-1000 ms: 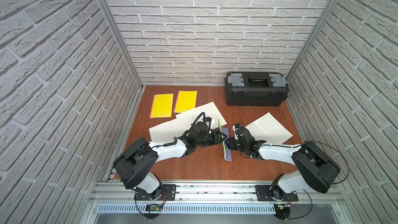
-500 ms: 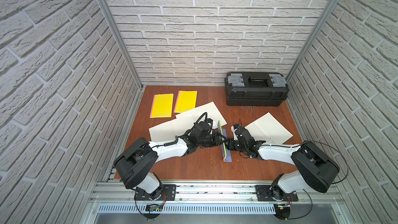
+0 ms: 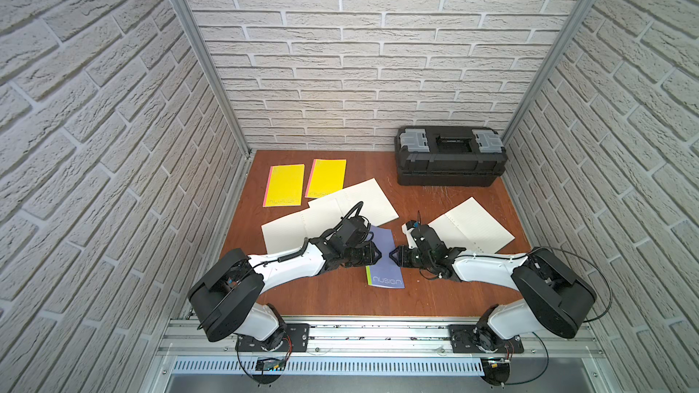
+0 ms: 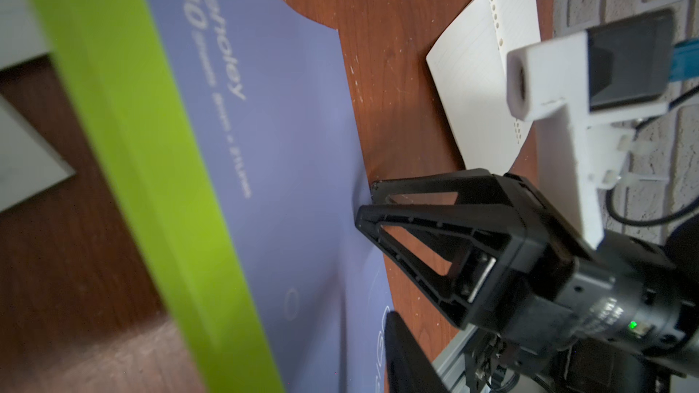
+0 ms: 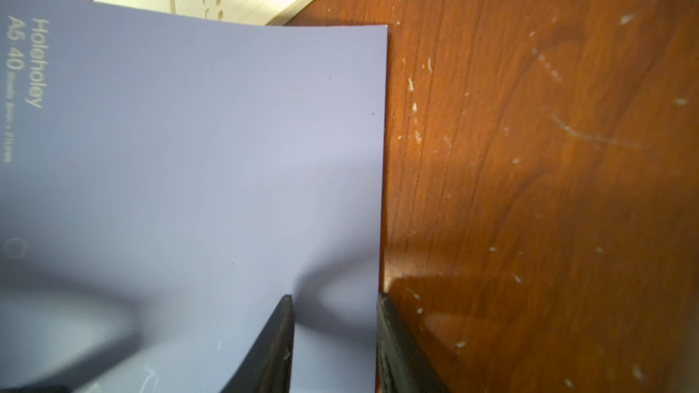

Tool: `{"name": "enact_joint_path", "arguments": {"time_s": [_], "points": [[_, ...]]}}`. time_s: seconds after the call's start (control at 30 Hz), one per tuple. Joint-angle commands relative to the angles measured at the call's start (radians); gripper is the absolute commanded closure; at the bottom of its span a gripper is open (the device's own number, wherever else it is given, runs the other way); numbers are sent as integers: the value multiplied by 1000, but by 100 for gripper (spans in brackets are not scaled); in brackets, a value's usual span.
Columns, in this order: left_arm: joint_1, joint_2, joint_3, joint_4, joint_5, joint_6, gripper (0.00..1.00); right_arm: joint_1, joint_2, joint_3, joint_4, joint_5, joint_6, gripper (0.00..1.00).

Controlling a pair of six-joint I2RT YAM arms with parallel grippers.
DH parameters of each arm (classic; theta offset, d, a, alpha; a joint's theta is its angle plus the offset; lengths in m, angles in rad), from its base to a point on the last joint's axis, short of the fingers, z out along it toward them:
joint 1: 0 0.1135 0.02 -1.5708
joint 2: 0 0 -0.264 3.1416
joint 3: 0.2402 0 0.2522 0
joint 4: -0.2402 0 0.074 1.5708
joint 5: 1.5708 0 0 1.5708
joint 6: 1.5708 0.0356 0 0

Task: Close the notebook
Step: Pick up the notebook from the center of the board.

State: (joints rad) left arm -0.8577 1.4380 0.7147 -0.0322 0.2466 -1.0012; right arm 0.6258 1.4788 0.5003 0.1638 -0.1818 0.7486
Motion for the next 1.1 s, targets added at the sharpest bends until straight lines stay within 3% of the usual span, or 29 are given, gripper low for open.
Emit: {"name": "enact_joint_path", "arguments": {"time_s": [0.0,0.2,0.4,0.73,1.07], "points": [[1,-28,31,-13,-23,28,64,19,41,-54,-219,-25,9,62],[20,-37,41,-39,-23,46,86,19,30,-46,-233,-17,5,62],[35,-31,54,-56,-9,60,98,18,7,-25,-265,-5,-4,60],[94,-84,102,-124,45,94,100,15,-156,106,-466,93,-63,55],[220,-137,212,-269,85,174,100,-7,-82,274,-523,143,-128,55]]}}
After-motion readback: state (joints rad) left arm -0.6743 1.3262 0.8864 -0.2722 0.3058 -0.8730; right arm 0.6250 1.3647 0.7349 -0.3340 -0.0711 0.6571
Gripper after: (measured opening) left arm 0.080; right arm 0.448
